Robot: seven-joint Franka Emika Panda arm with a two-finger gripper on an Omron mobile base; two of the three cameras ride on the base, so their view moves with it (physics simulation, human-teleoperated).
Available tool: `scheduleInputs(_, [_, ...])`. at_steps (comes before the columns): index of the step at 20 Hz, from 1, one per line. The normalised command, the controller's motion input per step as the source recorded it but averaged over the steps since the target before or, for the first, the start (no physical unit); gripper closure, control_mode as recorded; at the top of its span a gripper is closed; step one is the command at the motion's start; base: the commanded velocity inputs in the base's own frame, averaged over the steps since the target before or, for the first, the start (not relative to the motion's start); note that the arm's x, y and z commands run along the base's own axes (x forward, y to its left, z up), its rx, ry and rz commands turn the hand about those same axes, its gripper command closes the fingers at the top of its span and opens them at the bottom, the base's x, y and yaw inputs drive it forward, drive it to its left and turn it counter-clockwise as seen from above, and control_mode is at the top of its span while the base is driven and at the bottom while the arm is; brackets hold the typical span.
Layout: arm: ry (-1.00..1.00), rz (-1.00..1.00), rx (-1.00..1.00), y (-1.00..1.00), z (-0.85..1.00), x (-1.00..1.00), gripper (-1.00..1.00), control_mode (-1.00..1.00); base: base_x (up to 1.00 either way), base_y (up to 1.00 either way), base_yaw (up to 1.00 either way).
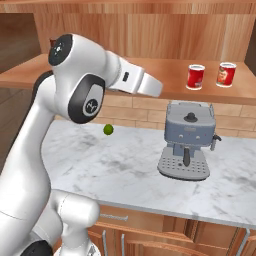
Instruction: Stack two cans on top of the other two cans in the cabinet.
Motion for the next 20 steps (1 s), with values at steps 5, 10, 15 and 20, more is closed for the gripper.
scheduleInputs(5, [0.02, 0.0, 0.0, -0.32, 0.0, 0.17, -1.0, -1.0, 0.0, 0.0, 0.0])
scheduleInputs(10, [0.0, 0.0, 0.0, -0.22, 0.0, 0.19, -1.0, -1.0, 0.0, 0.0, 0.0])
scheduleInputs(15, [0.02, 0.0, 0.0, -0.23, -0.05, 0.27, -1.0, -1.0, 0.0, 0.0, 0.0])
scheduleInputs(20, [0.0, 0.0, 0.0, -0.21, -0.13, 0.32, -1.0, -1.0, 0.0, 0.0, 0.0])
